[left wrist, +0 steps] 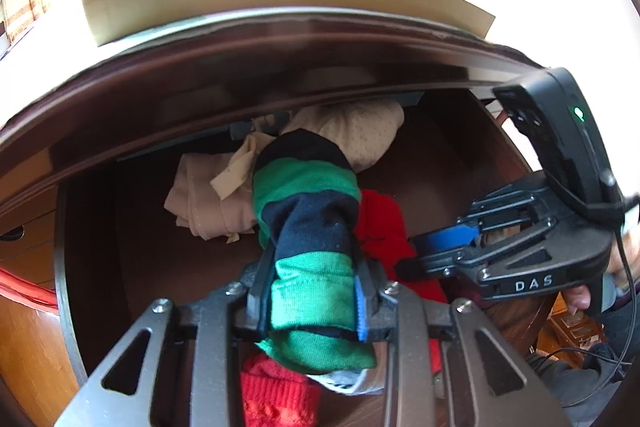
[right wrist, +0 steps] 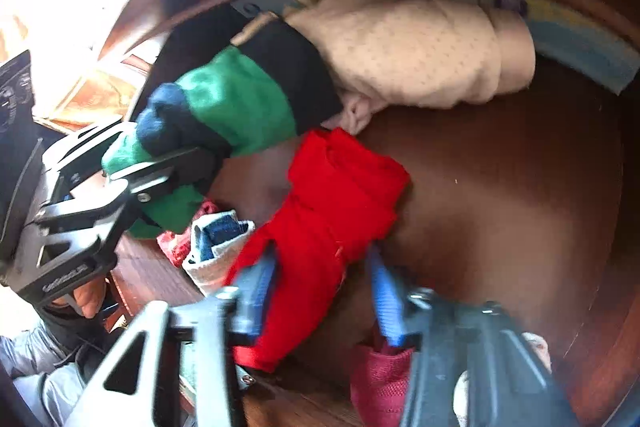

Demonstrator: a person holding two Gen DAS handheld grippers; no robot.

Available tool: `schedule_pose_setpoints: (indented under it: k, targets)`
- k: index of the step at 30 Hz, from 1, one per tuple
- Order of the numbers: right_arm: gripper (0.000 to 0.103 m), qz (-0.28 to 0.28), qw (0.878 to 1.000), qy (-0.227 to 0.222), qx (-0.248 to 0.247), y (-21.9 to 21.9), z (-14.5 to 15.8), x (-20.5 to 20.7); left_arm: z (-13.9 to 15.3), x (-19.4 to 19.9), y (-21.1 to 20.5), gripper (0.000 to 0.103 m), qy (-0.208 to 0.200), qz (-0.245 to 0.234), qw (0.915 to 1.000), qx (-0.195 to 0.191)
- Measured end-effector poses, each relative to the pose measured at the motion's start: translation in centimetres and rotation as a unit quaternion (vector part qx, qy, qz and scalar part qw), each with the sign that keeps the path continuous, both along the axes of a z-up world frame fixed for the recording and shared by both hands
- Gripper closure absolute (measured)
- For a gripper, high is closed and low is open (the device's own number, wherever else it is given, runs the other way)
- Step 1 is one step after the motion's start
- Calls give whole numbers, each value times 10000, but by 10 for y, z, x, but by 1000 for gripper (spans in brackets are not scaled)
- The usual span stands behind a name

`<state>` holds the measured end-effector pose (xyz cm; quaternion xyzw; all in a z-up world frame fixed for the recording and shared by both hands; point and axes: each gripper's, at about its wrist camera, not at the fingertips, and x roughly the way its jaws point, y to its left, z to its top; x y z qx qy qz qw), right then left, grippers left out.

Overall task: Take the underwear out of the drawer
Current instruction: 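Grasp the red sock with the right tool while the left tool holds the green sock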

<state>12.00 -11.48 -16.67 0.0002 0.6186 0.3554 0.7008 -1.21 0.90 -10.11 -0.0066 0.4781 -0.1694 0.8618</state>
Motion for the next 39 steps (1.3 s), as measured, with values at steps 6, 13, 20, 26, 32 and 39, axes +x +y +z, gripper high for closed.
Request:
schedule_pose_setpoints:
  k: [6, 13, 20, 26, 32, 39]
  targets:
    - [81, -27, 9957, -891, -271, 2, 20, -16, 6, -8, 5, 75, -198, 22, 9998, -66]
    - [83, -17, 9895, -1431, -179, -7, 37, -28, 16, -19, 15, 75, -511, 111, 9984, -208]
    - [88, -68, 9809, -1943, -98, -16, 54, -54, 22, -21, 18, 75, -710, 207, 9968, -298]
    - [102, -39, 9743, -2251, 26, -25, 68, -64, 25, -20, 22, 75, -779, 229, 9961, -340]
    - [99, -108, 9799, -1969, -294, -19, 61, -51, 25, -18, 20, 75, -760, 229, 9963, -334]
    - [32, -291, 9825, -1694, -713, -12, 57, -40, 23, -17, 21, 75, -728, 206, 9966, -342]
